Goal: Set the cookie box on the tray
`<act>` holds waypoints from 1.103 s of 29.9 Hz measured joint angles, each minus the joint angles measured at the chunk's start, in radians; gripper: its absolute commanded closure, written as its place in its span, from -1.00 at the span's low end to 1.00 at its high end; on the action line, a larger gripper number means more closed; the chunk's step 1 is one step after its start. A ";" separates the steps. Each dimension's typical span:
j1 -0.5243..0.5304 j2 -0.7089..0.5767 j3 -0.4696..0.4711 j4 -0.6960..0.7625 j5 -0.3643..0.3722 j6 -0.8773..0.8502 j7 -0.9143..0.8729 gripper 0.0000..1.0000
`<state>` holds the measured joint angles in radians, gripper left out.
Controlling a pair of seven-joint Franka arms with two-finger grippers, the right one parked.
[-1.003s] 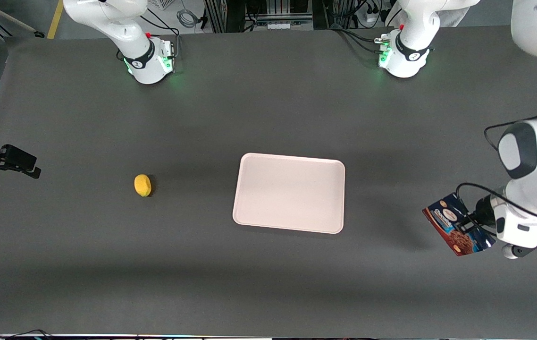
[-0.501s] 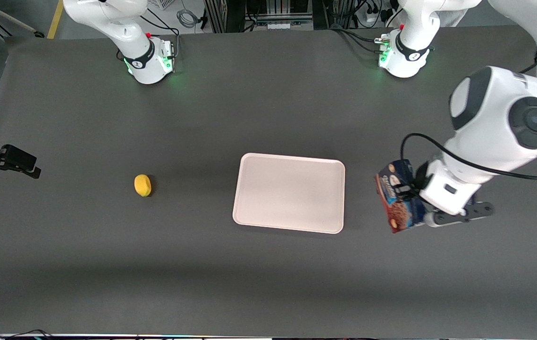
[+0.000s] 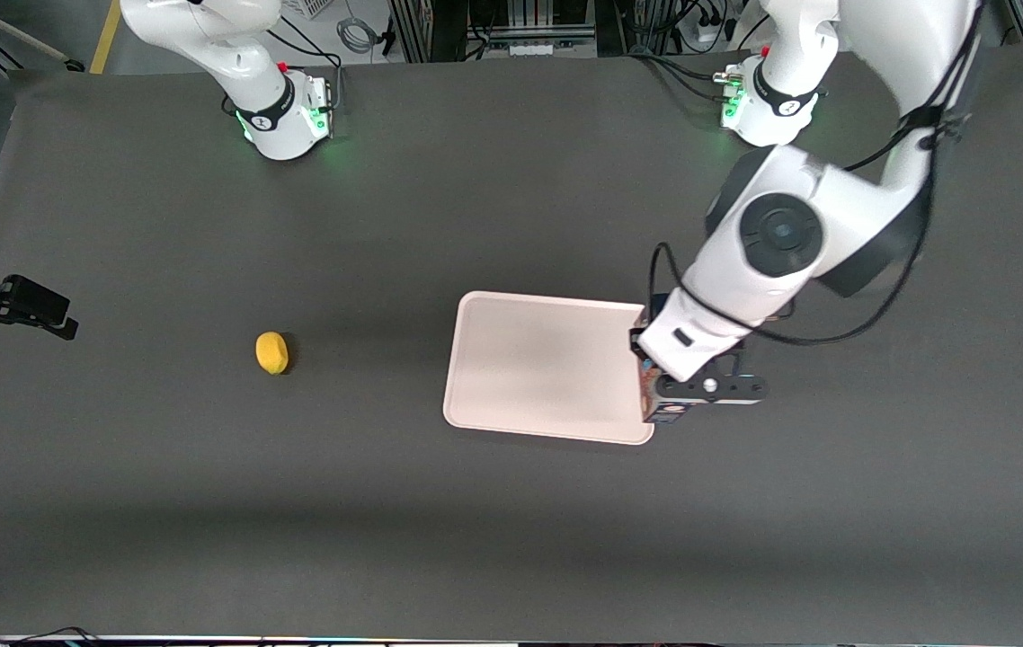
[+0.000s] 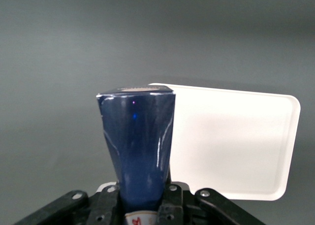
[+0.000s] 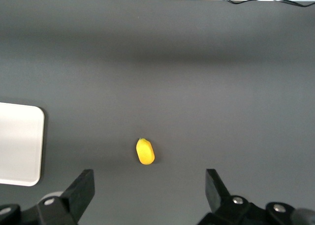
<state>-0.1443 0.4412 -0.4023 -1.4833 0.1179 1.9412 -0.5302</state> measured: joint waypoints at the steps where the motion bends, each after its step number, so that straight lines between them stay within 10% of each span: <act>1: -0.008 0.012 -0.001 -0.006 0.009 0.018 -0.010 0.41; 33: -0.072 0.180 0.003 -0.171 0.174 0.309 -0.169 0.42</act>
<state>-0.2161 0.6210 -0.3992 -1.6540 0.2918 2.2501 -0.6987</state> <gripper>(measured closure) 0.705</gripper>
